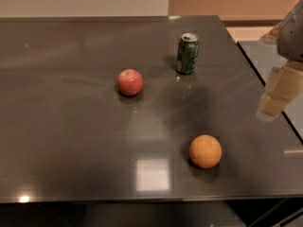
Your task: Move green can near apple
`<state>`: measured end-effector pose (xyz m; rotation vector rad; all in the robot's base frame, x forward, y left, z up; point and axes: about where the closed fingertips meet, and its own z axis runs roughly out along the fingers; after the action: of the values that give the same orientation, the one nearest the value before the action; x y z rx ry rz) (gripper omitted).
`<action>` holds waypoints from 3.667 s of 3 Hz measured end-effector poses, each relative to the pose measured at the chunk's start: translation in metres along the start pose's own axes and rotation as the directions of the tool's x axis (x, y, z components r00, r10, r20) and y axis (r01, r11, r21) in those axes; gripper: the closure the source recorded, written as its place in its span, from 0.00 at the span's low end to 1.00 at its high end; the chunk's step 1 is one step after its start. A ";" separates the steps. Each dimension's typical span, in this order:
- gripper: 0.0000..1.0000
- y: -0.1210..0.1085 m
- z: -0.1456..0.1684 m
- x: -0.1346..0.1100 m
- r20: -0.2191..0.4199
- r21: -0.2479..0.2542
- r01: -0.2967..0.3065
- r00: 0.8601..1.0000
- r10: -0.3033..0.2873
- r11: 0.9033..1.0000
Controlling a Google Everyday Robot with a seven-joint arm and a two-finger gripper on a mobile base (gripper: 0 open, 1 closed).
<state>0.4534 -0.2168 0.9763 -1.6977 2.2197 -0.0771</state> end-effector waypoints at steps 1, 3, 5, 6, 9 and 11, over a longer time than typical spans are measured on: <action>0.00 -0.057 0.026 -0.016 0.109 0.018 -0.048 0.993 0.045 0.999; 0.00 -0.127 0.062 -0.034 0.216 0.032 -0.116 0.971 0.107 0.993; 0.00 -0.175 0.098 -0.048 0.265 0.025 -0.208 0.945 0.194 0.978; 0.00 -0.191 0.113 -0.060 0.290 0.003 -0.243 0.929 0.232 0.970; 0.00 -0.211 0.157 -0.097 0.324 -0.075 -0.290 0.898 0.299 0.954; 0.18 -0.210 0.168 -0.111 0.334 -0.109 -0.274 0.895 0.295 0.956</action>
Offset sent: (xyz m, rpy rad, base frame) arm 0.1620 0.0043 -0.0170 0.2689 -0.0940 -0.0700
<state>0.7241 -0.1436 0.8975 -1.2731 2.1829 0.3393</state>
